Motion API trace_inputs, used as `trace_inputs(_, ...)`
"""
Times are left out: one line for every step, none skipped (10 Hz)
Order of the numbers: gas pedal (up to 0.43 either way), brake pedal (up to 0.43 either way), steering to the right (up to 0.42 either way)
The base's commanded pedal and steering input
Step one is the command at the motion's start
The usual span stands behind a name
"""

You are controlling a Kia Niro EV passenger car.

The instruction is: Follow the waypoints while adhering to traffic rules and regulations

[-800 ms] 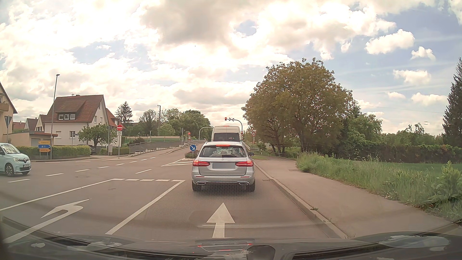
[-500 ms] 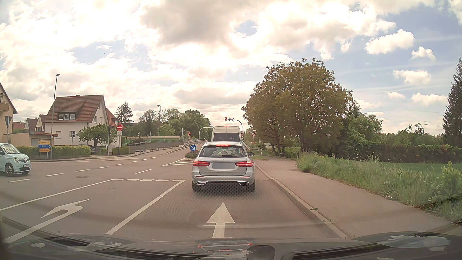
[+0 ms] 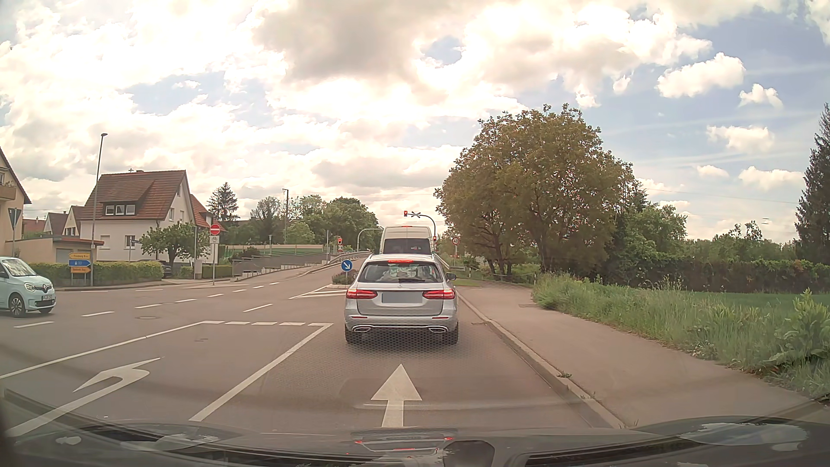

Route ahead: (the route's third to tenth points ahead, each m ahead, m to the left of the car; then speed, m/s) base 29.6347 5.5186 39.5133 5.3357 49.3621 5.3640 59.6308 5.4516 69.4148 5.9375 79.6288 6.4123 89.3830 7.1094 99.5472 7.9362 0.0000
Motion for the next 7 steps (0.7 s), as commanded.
trace_inputs(0.0,0.226,0.005)
trace_inputs(0.0,0.22,0.005)
trace_inputs(0.0,0.22,0.005)
trace_inputs(0.0,0.226,0.005)
trace_inputs(0.0,0.22,0.005)
trace_inputs(0.0,0.226,0.005)
trace_inputs(0.0,0.22,0.005)
